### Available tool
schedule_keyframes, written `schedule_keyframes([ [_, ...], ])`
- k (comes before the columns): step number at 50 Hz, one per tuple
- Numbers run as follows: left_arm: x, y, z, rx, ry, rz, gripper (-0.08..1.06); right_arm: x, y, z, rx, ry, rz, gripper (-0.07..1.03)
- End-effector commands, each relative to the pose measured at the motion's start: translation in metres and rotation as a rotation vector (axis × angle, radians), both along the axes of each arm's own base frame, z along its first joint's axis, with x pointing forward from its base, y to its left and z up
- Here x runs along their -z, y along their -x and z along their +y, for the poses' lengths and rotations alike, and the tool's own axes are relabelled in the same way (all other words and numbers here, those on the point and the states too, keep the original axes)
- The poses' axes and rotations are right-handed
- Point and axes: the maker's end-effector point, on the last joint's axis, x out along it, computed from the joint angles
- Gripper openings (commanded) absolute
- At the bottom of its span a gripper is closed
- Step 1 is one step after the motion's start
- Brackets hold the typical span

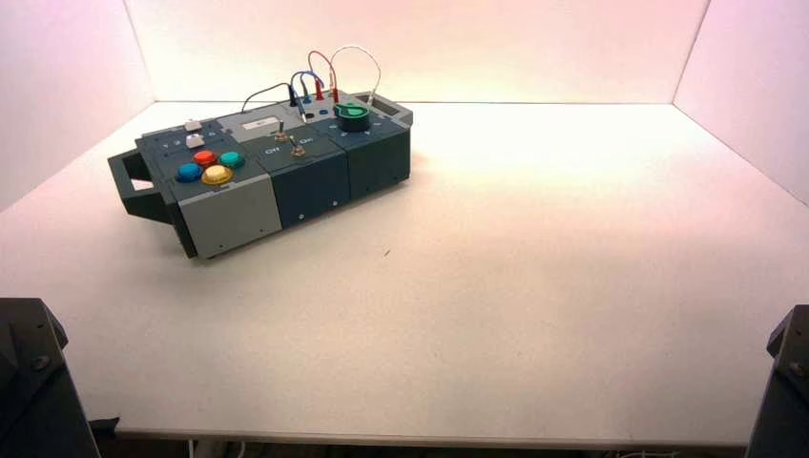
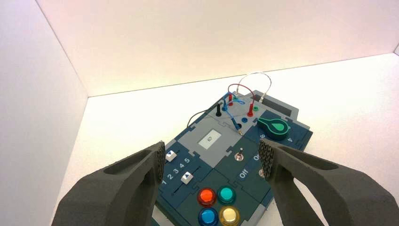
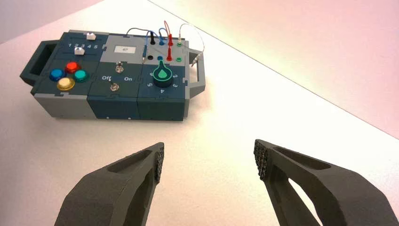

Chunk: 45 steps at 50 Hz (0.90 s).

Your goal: Close both grippers.

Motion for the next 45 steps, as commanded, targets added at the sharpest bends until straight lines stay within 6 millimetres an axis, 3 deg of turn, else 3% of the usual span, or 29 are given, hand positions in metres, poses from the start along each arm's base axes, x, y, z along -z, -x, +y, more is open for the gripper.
schedule_keyframes([
  [1,-0.0156,-0.0044,0.0008,-0.003,-0.005,-0.036,1.02,-0.0069,-0.0016,0.0015,0.001,-0.015,-0.014,0.99],
  [40,-0.0151,-0.0064,0.0007,0.008,-0.033,-0.037,1.02,-0.0067,-0.0022,0.0020,0.004,-0.019,-0.008,0.99],
  [45,-0.0175,-0.0072,0.0006,0.010,-0.039,-0.043,0.88,-0.0061,-0.0019,0.0016,0.006,-0.018,-0.004,0.99],
])
